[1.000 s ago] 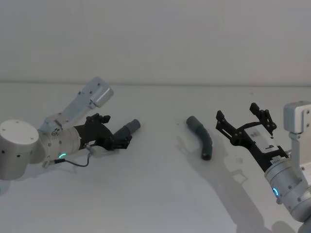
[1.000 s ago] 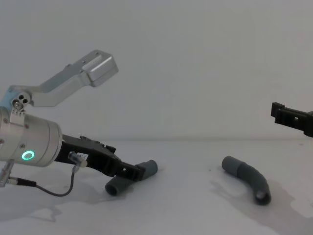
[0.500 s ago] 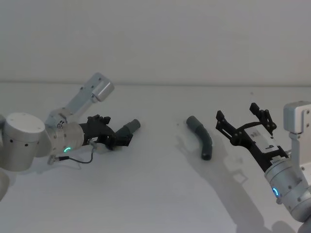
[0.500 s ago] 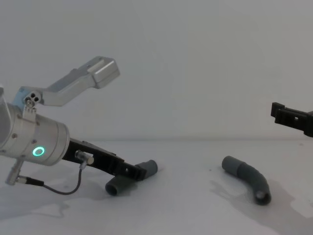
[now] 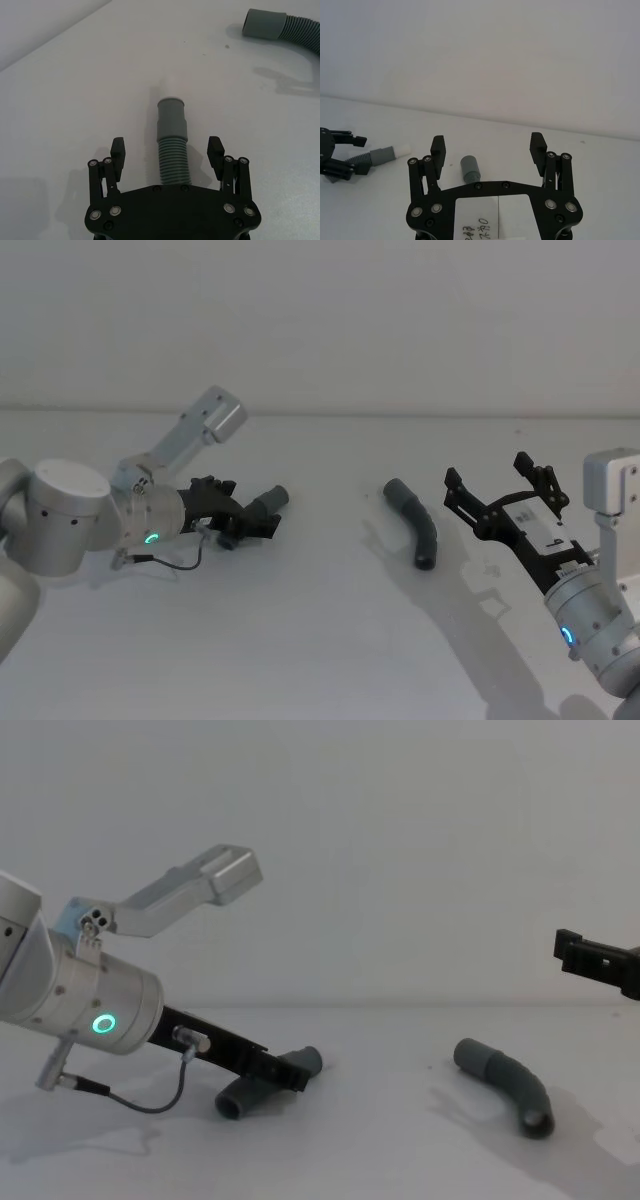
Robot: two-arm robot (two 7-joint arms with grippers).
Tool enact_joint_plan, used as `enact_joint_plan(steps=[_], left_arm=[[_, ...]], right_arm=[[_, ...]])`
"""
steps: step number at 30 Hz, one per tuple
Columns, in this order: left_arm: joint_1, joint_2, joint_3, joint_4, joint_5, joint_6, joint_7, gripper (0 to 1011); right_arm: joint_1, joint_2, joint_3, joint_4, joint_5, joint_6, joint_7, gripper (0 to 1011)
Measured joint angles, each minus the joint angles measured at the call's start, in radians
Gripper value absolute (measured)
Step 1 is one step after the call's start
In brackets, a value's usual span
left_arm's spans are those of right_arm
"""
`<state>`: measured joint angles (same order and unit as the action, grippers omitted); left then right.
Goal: Use both hands to pick up one end of the pipe from the table, align the ends, and insert them.
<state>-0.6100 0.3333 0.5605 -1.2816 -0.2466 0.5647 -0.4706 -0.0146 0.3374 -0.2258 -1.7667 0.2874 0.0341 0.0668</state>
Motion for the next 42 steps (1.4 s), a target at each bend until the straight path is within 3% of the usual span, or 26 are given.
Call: enact_joint_plan(steps=[33,42], left_arm=[[-0.066,-0.050,0.019,0.106,0.019,0.021,-0.048,1000],[-0.071,-0.055,0.021,0.115,0.017,0.024,-0.054,798]], right_arm=[[0.000,0.000,0.000,0.000,0.000,0.000,0.000,1000],[0.000,0.000,0.000,0.000,0.000,0.000,0.000,1000]])
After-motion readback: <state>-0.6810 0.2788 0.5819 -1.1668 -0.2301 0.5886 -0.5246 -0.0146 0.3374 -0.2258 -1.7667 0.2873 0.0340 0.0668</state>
